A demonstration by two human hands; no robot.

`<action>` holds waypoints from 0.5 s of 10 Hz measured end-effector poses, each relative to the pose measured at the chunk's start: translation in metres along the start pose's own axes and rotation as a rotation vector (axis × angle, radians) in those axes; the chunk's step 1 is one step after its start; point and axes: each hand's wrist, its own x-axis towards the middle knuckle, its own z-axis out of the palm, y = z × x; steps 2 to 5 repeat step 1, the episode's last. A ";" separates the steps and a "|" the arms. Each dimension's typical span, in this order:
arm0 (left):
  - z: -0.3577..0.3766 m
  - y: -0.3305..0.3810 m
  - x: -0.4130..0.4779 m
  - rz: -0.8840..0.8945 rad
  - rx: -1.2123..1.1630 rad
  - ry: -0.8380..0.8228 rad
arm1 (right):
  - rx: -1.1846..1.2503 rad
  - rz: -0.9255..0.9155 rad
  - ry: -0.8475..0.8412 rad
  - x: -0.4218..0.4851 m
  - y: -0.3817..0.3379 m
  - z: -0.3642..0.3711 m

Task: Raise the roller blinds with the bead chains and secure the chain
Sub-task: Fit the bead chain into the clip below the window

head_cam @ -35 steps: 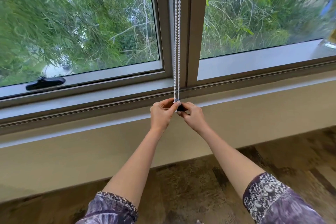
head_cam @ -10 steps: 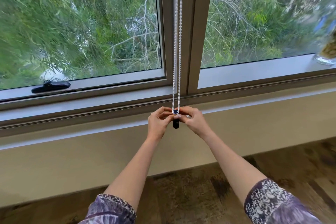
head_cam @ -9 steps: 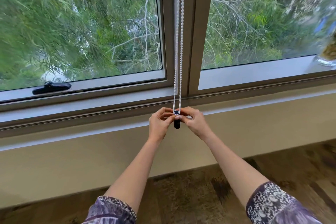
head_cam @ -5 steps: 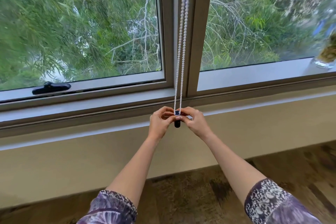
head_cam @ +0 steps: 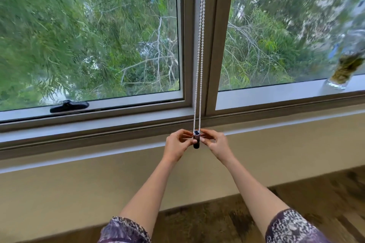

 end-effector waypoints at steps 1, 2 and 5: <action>-0.003 -0.003 -0.009 -0.019 0.052 -0.028 | 0.023 0.104 0.029 -0.009 0.011 0.003; -0.003 -0.003 -0.009 -0.019 0.052 -0.028 | 0.023 0.104 0.029 -0.009 0.011 0.003; -0.003 -0.003 -0.009 -0.019 0.052 -0.028 | 0.023 0.104 0.029 -0.009 0.011 0.003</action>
